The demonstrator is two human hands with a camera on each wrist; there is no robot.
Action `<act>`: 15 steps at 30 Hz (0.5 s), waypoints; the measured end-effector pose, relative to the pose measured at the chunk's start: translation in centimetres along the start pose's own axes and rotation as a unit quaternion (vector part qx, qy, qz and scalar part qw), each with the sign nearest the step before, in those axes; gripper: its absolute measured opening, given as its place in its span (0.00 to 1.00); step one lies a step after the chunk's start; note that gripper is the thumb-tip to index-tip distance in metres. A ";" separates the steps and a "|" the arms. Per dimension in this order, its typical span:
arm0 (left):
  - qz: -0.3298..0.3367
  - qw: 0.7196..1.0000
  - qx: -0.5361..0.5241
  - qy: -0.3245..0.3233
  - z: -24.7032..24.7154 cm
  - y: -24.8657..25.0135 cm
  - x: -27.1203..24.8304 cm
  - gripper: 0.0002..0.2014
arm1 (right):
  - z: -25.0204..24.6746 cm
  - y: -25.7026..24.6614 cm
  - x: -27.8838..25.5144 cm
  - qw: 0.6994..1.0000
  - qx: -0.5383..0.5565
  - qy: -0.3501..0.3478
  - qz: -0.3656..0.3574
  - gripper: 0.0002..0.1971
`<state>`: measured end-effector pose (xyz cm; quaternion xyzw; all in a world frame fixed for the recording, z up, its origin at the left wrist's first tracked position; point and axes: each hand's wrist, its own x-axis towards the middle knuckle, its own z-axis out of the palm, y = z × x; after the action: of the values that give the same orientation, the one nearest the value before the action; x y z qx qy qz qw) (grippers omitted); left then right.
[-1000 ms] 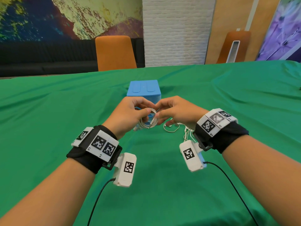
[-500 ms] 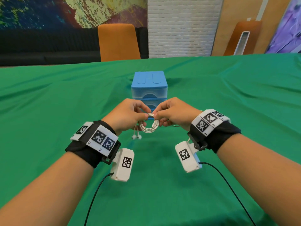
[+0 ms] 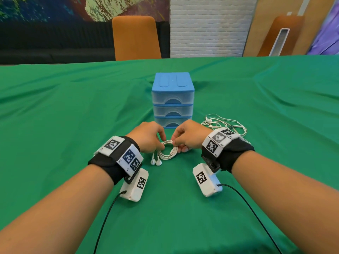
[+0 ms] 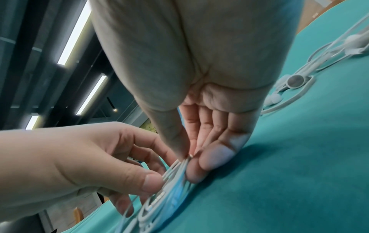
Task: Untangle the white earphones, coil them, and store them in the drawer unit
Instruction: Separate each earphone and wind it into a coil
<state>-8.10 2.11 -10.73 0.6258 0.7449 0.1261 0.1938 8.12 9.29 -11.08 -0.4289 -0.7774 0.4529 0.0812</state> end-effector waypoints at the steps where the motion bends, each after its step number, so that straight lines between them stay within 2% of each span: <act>1: -0.001 1.000 0.008 0.001 -0.1 -0.1 0.1 0.11 | 0.0 -0.1 0.0 1.000 0.000 0.002 -0.002 0.02; 15: 0.004 0.998 0.062 0.000 -0.6 0.2 -0.1 0.09 | -0.4 -0.1 0.3 0.998 -0.059 0.024 0.004 0.03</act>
<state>-8.14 2.08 -10.12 0.6395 0.7490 0.0800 0.1540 8.07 9.80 -10.84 -0.4465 -0.7988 0.3965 0.0729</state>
